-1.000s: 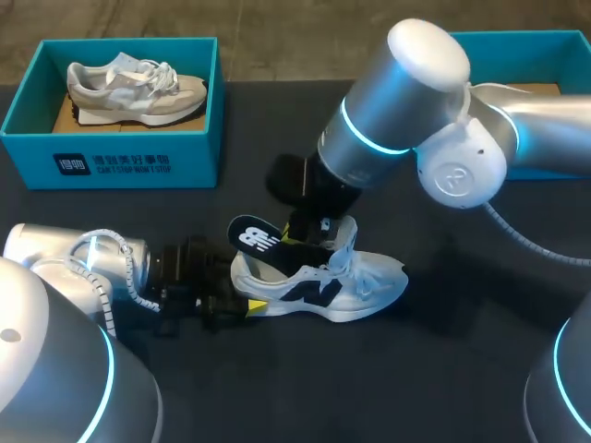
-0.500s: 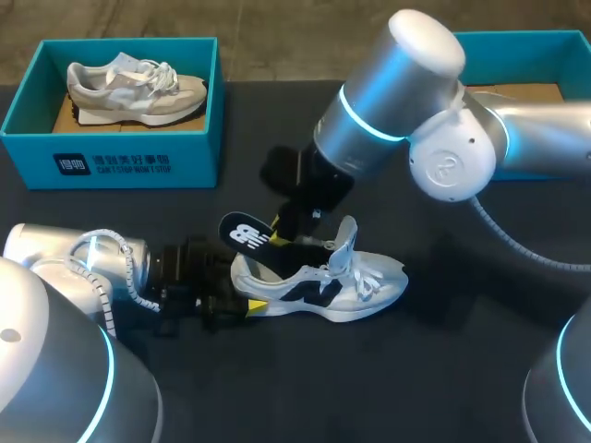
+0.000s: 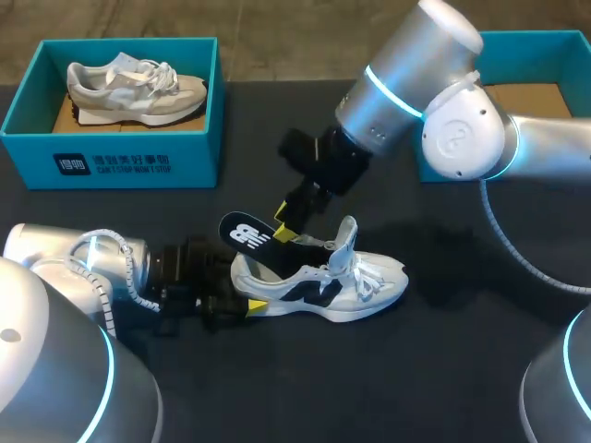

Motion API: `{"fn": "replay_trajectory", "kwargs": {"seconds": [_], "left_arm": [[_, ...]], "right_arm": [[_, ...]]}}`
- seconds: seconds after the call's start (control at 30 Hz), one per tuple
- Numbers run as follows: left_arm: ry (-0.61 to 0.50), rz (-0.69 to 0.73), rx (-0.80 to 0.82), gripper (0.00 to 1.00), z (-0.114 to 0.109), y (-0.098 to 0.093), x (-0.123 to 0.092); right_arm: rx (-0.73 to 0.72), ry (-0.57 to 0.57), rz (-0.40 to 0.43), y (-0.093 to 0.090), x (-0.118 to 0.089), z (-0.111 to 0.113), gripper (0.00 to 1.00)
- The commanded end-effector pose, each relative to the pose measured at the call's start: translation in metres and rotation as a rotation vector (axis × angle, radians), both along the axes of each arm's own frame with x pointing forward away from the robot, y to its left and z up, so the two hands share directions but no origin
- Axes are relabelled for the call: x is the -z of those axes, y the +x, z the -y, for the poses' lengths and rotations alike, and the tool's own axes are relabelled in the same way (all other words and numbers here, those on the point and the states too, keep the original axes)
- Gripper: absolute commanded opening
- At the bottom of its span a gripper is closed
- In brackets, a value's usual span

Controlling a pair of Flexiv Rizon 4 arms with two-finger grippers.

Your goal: Take the shoe out of the shoebox, open the shoe tongue, remove and reinsert the insole, then place the shoe into the shoebox

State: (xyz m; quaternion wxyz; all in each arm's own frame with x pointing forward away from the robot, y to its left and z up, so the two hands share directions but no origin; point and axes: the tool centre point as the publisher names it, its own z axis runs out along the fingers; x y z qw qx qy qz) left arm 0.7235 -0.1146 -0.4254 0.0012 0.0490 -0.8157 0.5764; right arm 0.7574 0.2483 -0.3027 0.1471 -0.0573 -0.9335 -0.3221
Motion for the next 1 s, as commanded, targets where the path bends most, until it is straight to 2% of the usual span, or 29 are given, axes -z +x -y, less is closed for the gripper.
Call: {"fn": "replay_trajectory", "kwargs": {"seconds": [0.03,0.1,0.17,0.73,0.83,0.93,0.97,1.0], "left_arm": [[0.004,-0.001,0.001,0.00,0.000,0.003,0.004],[0.004,-0.001,0.001,0.00,0.000,0.003,0.004],[0.004,-0.001,0.001,0.00,0.000,0.003,0.004],[0.004,-0.001,0.001,0.00,0.000,0.003,0.004],[0.004,-0.001,0.001,0.00,0.000,0.003,0.004],[0.004,-0.001,0.001,0.00,0.000,0.003,0.004],[0.004,-0.001,0.001,0.00,0.000,0.003,0.004],[0.004,-0.001,0.001,0.00,0.000,0.003,0.004]], "right_arm": [[-0.028,0.016,-0.055,0.005,0.012,-0.007,0.55],[-0.032,0.028,-0.069,0.004,0.014,-0.010,0.57],[-0.036,0.027,-0.078,0.003,0.017,-0.012,0.54],[-0.050,0.042,-0.103,-0.011,0.025,-0.018,0.47],[-0.052,0.044,-0.105,-0.012,0.025,-0.018,0.38],[-0.062,0.048,-0.109,-0.013,0.025,-0.020,0.20],[-0.067,0.047,-0.112,-0.013,0.024,-0.021,0.06],[-0.071,0.046,-0.113,-0.014,0.024,-0.021,0.00]]}}
